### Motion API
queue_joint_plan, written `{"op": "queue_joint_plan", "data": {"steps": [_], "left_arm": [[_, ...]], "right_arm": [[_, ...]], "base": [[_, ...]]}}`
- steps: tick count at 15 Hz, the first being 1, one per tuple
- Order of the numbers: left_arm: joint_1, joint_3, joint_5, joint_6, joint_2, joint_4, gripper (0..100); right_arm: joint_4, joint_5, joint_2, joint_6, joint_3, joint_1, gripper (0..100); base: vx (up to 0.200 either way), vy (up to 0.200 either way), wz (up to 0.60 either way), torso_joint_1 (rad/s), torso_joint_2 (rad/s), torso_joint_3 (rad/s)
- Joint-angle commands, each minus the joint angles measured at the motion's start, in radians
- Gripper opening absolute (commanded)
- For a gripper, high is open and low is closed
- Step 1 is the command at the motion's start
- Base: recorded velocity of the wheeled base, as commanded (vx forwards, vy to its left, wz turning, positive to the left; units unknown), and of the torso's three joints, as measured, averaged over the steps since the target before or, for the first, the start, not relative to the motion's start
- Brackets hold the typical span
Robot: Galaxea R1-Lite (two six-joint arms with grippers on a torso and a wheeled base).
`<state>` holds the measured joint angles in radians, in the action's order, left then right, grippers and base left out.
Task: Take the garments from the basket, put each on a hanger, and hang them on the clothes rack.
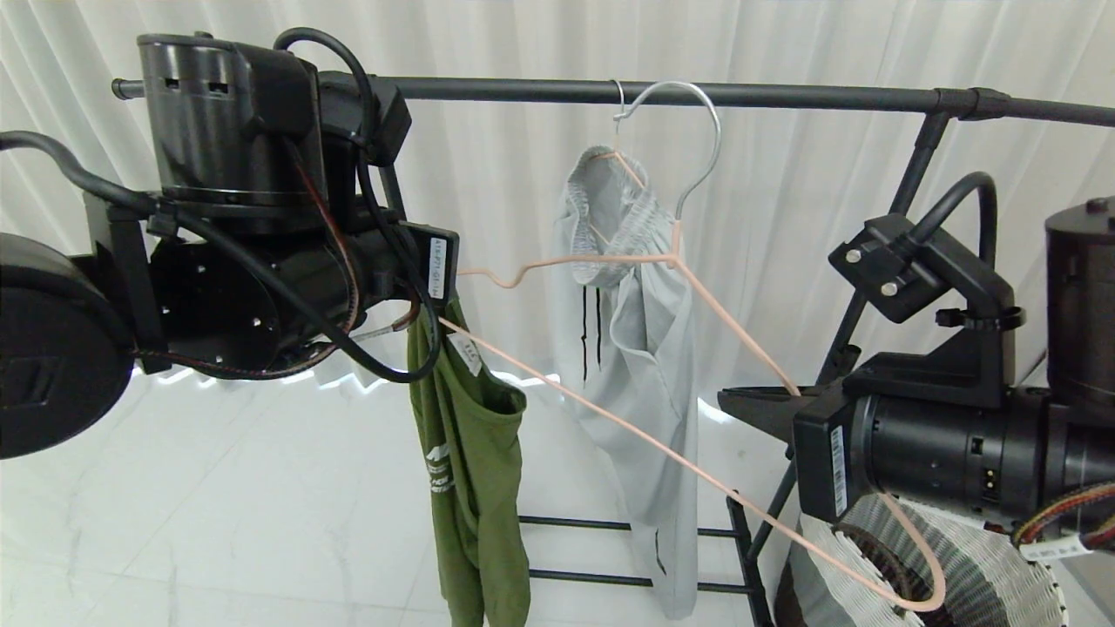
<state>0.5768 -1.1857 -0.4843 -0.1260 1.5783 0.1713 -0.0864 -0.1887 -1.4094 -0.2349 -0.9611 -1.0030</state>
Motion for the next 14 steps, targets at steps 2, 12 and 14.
{"op": "queue_joint_plan", "data": {"steps": [2, 12, 14], "left_arm": [[0.002, 0.0, 0.0, 0.0, -0.006, 0.001, 0], [-0.002, -0.003, 0.0, -0.001, -0.037, -0.036, 0], [0.0, -0.002, 0.0, -0.001, -0.04, -0.042, 0]], "right_arm": [[-0.003, 0.0, -0.025, -0.011, 0.002, -0.009, 0], [-0.055, -0.112, -0.083, -0.04, -0.004, 0.026, 0], [-0.056, -0.113, -0.083, -0.041, -0.005, 0.026, 0]], "base": [[0.0, 0.0, 0.0, 0.0, 0.0, 0.0], [0.0, 0.0, 0.0, 0.0, 0.0, 0.0], [0.0, 0.0, 0.0, 0.0, 0.0, 0.0]]}}
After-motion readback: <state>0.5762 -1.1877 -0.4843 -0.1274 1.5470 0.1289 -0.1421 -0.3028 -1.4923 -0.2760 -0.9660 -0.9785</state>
